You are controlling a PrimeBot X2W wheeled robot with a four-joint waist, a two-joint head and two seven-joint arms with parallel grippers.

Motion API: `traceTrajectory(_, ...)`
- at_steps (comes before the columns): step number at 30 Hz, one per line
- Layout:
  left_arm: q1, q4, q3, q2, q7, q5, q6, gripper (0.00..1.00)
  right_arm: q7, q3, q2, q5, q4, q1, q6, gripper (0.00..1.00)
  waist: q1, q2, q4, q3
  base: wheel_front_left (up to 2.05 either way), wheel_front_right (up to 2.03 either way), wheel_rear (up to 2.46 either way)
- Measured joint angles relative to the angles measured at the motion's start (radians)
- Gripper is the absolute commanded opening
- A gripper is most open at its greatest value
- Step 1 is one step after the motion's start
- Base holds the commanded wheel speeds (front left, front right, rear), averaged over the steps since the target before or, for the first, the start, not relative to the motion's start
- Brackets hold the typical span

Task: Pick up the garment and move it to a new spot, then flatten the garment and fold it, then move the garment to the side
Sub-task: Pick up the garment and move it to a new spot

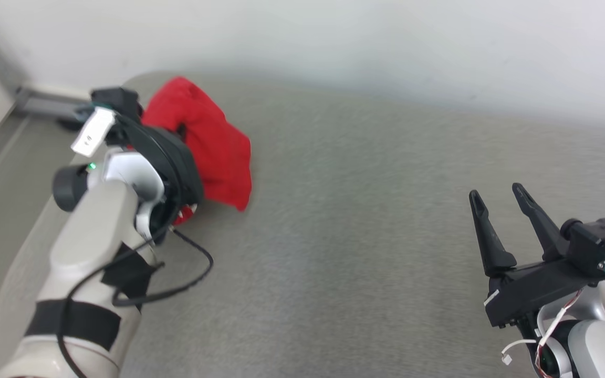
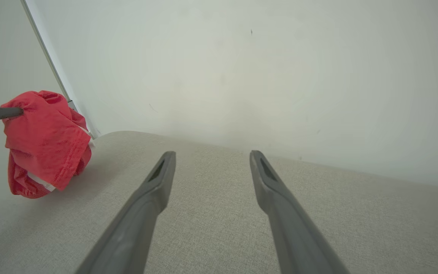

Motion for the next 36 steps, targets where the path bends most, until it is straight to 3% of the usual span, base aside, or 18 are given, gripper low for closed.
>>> traceTrajectory(16, 0.061, -0.142, -0.093, -0.019, -0.026, 0.000, -0.035, 0.00, -0.025, 0.006, 0.001, 0.000, -0.030, 0.063, -0.001, 1.00, 0.0001, -0.0001, -0.250, -0.121, 0.00, 0.00, 0.00)
traceTrajectory(23, 0.103, -0.280, -0.216, -0.017, -0.010, -0.016, -0.035, 0.00, -0.033, -0.008, -0.003, 0.000, -0.036, 0.068, 0.000, 1.00, 0.0001, -0.0001, -0.348, -0.142, 0.00, 0.00, 0.00)
traceTrajectory(30, 0.145, -0.387, -0.311, -0.018, 0.025, -0.045, 0.019, 0.00, -0.041, -0.018, -0.005, 0.007, -0.053, 0.090, 0.000, 1.00, 0.0001, -0.0001, -0.406, -0.148, 0.00, 0.00, 0.00)
traceTrajectory(36, 0.205, -0.420, -0.355, -0.018, 0.054, -0.087, 0.055, 0.00, -0.043, -0.035, -0.005, 0.015, -0.062, 0.125, -0.003, 1.00, 0.0002, 0.0000, -0.413, -0.135, 0.00, 0.00, 0.00)
